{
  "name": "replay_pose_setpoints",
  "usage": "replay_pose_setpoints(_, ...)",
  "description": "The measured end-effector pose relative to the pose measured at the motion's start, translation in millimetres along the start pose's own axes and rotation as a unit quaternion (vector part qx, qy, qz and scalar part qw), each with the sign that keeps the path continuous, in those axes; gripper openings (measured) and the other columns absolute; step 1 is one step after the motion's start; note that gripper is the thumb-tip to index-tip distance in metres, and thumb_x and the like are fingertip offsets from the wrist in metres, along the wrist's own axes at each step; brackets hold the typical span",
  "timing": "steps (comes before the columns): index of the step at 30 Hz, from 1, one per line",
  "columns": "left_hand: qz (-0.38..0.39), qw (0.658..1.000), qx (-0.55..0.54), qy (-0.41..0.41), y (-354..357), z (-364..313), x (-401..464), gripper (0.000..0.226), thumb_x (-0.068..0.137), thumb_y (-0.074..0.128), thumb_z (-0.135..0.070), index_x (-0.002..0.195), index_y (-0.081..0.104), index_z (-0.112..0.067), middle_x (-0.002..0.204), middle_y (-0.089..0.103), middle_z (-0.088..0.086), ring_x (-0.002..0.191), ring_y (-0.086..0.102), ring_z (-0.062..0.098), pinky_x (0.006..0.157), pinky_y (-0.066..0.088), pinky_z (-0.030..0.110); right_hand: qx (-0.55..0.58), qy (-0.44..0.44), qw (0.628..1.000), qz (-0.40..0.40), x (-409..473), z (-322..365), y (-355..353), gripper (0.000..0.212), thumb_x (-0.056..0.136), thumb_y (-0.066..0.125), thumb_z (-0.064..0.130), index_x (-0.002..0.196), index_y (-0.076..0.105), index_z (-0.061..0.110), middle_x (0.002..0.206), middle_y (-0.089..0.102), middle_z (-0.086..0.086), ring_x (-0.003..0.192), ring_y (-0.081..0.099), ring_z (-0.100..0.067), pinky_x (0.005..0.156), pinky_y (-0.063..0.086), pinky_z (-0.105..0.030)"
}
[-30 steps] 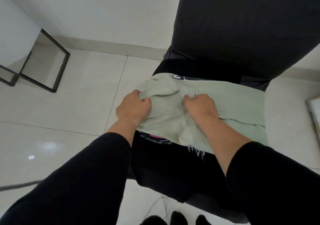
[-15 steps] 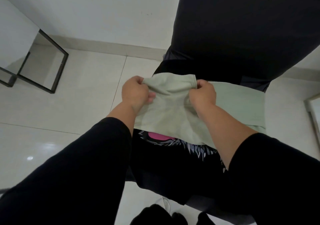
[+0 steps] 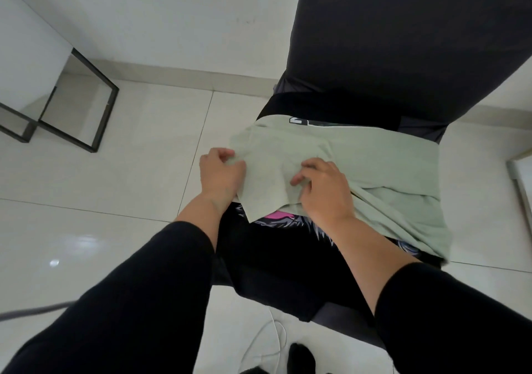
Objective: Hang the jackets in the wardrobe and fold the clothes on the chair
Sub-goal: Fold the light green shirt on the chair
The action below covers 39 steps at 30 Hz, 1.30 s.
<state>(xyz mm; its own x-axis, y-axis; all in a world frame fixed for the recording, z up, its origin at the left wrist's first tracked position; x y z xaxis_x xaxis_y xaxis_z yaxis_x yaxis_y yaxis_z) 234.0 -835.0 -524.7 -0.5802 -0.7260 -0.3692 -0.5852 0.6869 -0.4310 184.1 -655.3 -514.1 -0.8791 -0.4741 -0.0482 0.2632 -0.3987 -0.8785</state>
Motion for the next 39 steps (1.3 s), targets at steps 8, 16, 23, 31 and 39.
replay_pose_setpoints(8,0.004,0.998,0.039,-0.039,1.4,3.1,7.2,0.014,0.082,0.056,-0.018,0.092,0.06,-0.007,0.085,0.063,0.002,0.086,0.064,0.024,0.069,0.052,0.028,0.14,0.231,0.962,-0.025,18.8,-2.1,0.3,0.028,0.096,0.047,0.022,0.124,0.041,0.02,0.085,0.057,-0.003,0.075,0.058,-0.023,0.07,0.05,-0.037)
replay_pose_setpoints(16,-0.001,0.996,0.06,0.068,-5.3,6.4,13.6,0.045,0.086,0.042,-0.001,0.126,0.051,-0.019,0.109,0.058,-0.007,0.101,0.056,0.016,0.089,0.042,0.027,-0.001,0.176,0.983,-0.056,19.5,2.3,2.8,0.039,0.09,0.051,0.013,0.127,0.047,0.026,0.119,0.047,-0.004,0.108,0.045,-0.024,0.086,0.041,-0.035)
replay_pose_setpoints(23,-0.009,0.996,0.088,-0.015,-32.5,65.5,-2.6,0.033,0.085,0.056,-0.03,0.117,0.051,-0.022,0.111,0.057,-0.008,0.1,0.058,0.016,0.091,0.046,0.038,-0.073,-0.104,0.992,-0.004,-2.5,49.6,34.9,0.031,0.079,0.057,0.026,0.109,0.06,0.032,0.117,0.042,0.002,0.111,0.037,-0.018,0.098,0.017,-0.033)
replay_pose_setpoints(31,-0.035,0.999,0.022,0.034,-49.5,62.9,-3.3,0.018,0.1,0.041,-0.02,0.091,0.055,-0.012,0.088,0.059,-0.001,0.084,0.053,0.016,0.07,0.035,0.023,-0.003,-0.093,0.995,-0.018,5.7,65.1,50.7,0.024,0.094,0.053,0.039,0.098,0.072,0.026,0.099,0.059,0.007,0.097,0.05,-0.016,0.085,0.038,-0.033)
replay_pose_setpoints(39,0.007,0.998,-0.057,0.006,-51.2,47.1,8.6,0.021,0.101,0.034,-0.02,0.095,0.05,-0.007,0.084,0.052,-0.001,0.075,0.052,0.013,0.058,0.044,0.007,0.039,-0.06,0.997,-0.017,8.4,84.2,57.2,0.025,0.098,0.046,0.033,0.098,0.067,0.02,0.087,0.066,0.001,0.091,0.054,-0.019,0.071,0.047,-0.034)
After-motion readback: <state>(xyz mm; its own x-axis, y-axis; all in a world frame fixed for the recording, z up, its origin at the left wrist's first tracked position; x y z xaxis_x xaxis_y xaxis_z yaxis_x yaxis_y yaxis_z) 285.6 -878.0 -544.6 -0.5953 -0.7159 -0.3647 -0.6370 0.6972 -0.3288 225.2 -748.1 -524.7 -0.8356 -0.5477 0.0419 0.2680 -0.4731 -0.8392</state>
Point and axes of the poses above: each hand's wrist, its own x-axis towards the middle knuckle, its own y-axis out of the palm, z = x × y, the point moved 2 cm from there along x, towards the middle knuckle
